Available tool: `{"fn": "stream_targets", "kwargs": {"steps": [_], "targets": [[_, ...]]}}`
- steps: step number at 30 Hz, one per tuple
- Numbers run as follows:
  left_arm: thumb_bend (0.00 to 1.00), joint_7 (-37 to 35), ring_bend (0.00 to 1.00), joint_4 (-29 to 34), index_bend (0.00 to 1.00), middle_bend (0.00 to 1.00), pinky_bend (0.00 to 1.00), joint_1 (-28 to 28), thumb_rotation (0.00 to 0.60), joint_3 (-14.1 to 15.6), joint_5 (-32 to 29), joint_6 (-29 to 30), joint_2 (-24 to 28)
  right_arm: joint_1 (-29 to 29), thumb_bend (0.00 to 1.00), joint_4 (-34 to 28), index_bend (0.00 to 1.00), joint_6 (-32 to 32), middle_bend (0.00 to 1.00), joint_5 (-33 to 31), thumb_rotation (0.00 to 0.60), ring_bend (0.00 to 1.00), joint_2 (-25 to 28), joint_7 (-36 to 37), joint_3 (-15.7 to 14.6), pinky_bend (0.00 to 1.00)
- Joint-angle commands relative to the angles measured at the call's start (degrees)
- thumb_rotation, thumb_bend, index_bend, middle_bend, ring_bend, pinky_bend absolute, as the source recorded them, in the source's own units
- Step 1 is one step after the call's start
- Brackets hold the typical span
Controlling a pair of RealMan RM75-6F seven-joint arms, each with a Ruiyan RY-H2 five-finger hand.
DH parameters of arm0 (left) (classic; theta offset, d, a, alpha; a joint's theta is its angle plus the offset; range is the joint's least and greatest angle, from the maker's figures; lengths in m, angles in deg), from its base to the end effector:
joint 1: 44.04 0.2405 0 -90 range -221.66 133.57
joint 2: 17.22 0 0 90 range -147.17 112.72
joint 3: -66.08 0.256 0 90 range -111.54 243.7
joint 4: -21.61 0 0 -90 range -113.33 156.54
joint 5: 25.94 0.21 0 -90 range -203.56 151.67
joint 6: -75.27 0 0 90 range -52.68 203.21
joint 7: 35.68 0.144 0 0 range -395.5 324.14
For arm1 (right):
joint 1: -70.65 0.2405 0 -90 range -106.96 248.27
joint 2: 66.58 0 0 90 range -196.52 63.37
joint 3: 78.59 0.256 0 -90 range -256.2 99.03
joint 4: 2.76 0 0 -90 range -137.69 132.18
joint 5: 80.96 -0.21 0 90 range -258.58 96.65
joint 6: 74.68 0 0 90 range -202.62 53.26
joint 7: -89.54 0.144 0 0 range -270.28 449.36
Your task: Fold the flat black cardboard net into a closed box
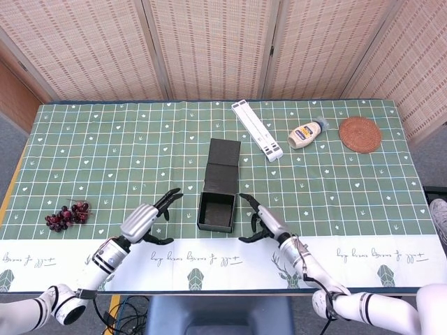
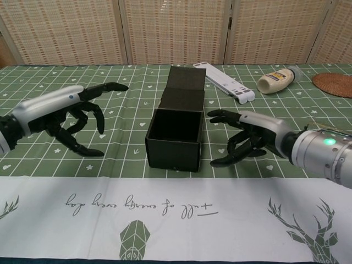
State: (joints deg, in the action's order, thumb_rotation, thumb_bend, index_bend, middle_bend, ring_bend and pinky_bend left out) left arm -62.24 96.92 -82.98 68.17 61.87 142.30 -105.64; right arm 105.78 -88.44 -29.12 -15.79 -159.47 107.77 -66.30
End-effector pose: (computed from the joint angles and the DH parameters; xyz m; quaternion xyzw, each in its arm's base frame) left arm -0.1836 0.3066 -0.0112 -0.6898 -0.4724 -0.4944 0.2378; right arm -0.1618 -0.3052 -0.0552 0.5613 -0.6742 0.4263 0.2205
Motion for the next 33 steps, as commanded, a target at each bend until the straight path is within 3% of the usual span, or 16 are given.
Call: {"fn": "stream_targets", "kwargs": {"steps": [1, 6, 11, 33], "targets": [[0.13, -3.3, 0.47, 0.9, 0.0, 0.0, 0.83, -0.1, 0.6, -0.7, -1.9, -3.3, 0.5, -1.7, 0.03, -7.3, 0.0, 3.2, 0.01, -0.2, 0.6, 0.66, 6.4, -1.9, 1.4, 1.0], [0.13, -8.9, 0.48, 0.9, 0.0, 0.0, 0.85, -1.1, 0.6, -2.2, -5.1, -8.9, 0.2, -2.1, 0.03, -12.9, 0.0, 6.2, 0.02, 0.1, 0.6, 0.66, 12.2, -2.7, 4.8, 1.0], [0.12, -11.6, 0.49, -3.2, 0.0, 0.0, 0.86, -2.2, 0.6, -3.4, -5.6, -12.1, -3.0, -2.5, 0.03, -15.3, 0.0, 8.3, 0.02, -1.1, 0.6, 0.66, 15.5, -2.5, 7.2, 1.0], [0.12, -21.2, 0.5, -14.2, 0.0, 0.0, 0.86, -7.5, 0.6, -8.9, -7.1, -21.0, -12.7, -3.9, 0.03, -14.4, 0.0, 9.4, 0.04, -0.1, 0.6, 0.66, 16.3, 1.8, 5.4, 1.0]]}}
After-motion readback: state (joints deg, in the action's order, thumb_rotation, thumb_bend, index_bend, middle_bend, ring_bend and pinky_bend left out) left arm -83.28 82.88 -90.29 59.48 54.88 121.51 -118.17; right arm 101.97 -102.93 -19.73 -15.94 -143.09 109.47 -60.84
